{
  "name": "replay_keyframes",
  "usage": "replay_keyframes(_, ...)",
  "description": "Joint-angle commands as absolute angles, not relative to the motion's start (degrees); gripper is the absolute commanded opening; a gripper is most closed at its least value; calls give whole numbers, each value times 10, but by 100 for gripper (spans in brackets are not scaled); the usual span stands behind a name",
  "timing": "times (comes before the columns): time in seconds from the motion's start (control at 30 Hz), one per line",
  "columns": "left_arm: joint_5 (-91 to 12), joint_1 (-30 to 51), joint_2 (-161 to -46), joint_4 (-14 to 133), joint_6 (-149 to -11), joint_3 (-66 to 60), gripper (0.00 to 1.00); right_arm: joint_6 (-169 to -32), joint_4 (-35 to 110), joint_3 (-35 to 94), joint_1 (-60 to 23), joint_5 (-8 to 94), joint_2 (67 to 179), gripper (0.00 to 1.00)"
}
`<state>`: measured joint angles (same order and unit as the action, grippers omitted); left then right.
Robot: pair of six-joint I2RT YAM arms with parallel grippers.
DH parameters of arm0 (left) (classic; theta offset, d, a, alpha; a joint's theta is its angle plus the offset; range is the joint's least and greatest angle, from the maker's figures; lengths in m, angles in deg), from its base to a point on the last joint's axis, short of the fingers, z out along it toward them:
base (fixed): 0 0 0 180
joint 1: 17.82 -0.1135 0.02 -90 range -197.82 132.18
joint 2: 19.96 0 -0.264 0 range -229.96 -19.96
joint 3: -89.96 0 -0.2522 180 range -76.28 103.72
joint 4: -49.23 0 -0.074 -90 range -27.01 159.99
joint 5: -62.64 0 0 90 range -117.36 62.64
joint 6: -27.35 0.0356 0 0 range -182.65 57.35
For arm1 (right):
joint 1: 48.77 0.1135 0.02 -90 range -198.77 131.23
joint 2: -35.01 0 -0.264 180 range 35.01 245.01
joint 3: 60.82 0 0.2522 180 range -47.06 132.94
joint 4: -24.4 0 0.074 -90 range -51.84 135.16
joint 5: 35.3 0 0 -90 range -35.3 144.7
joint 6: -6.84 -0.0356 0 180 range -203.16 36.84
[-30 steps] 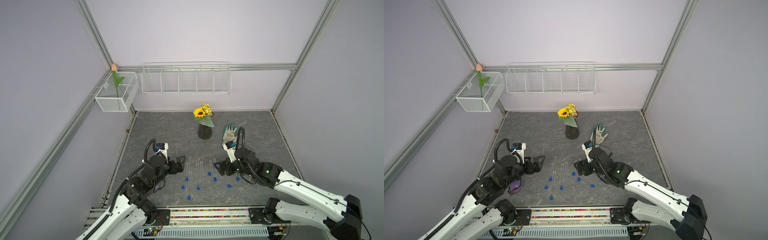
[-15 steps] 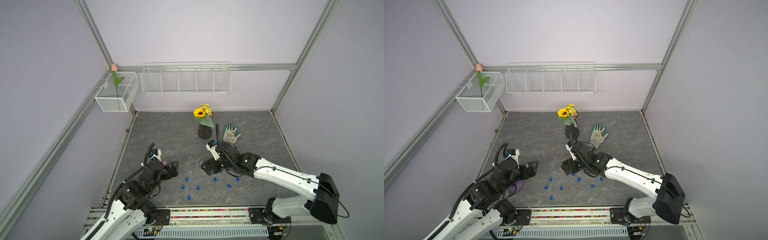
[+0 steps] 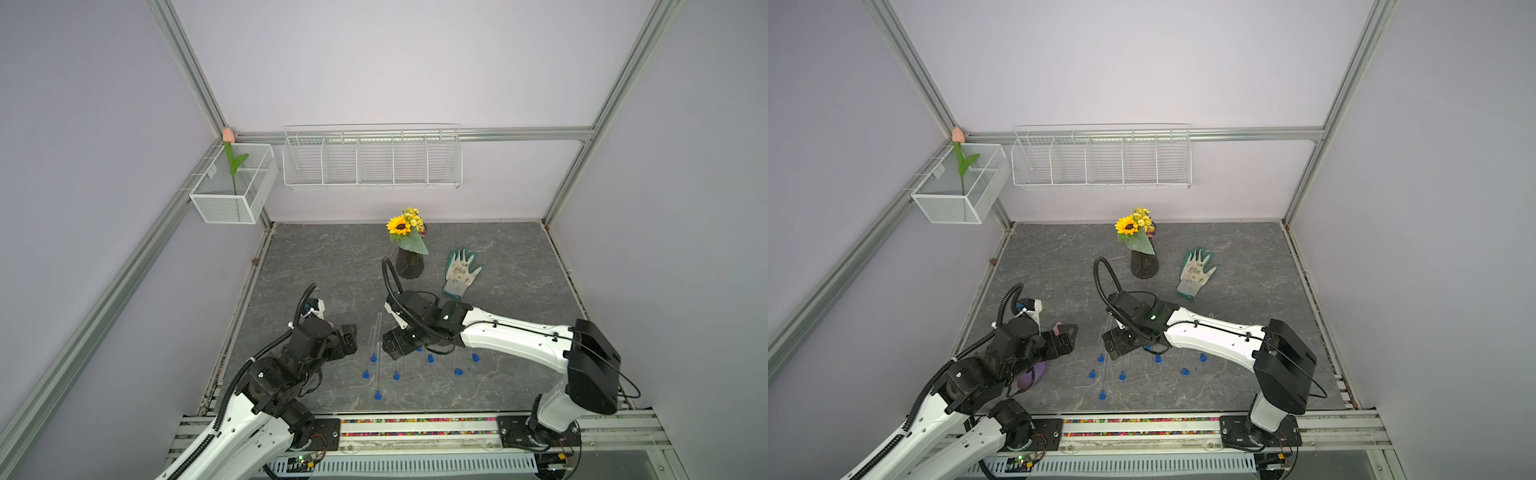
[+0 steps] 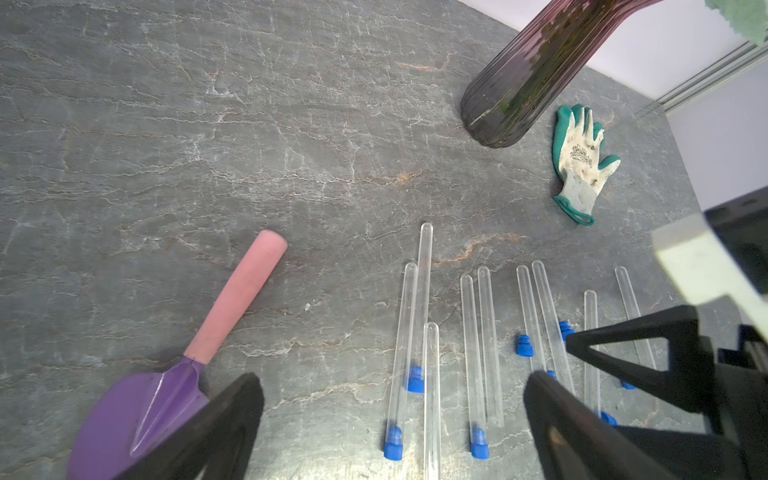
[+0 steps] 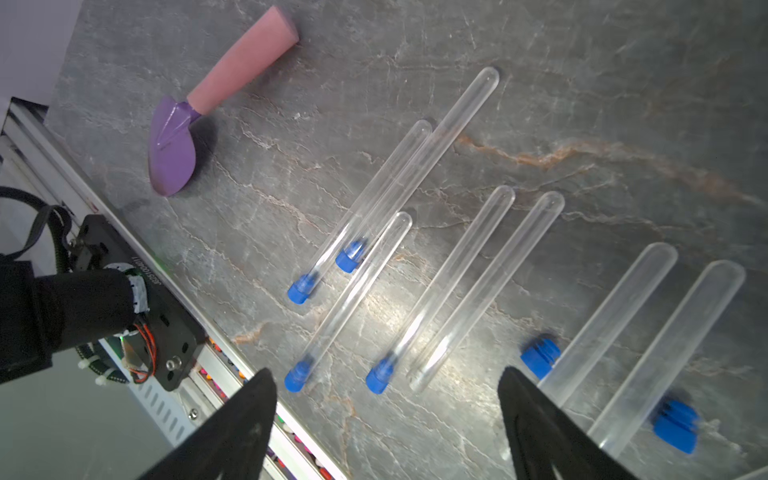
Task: Remove stoppers from test tubes
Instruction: Pick up the test tube at the center of the board.
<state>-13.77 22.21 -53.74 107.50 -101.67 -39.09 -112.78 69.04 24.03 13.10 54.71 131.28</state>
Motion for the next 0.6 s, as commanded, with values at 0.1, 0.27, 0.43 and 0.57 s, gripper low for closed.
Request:
replay_keyframes(0.1, -137, 219, -529, 1088, -1026, -379, 100, -1148, 714, 262, 147, 551, 1359, 71)
replay_keyframes(0.27, -139, 219, -529, 1087, -1024, -379, 100, -1157, 714, 268, 149, 555, 1380, 63)
replay_keyframes(0.43, -143, 219, -529, 1087, -1027, -379, 100, -1160, 721, 275, 149, 565, 1399, 57)
replay_keyframes(0.57, -144, 219, -529, 1086, -1027, -380, 100, -1161, 725, 285, 149, 569, 1415, 53)
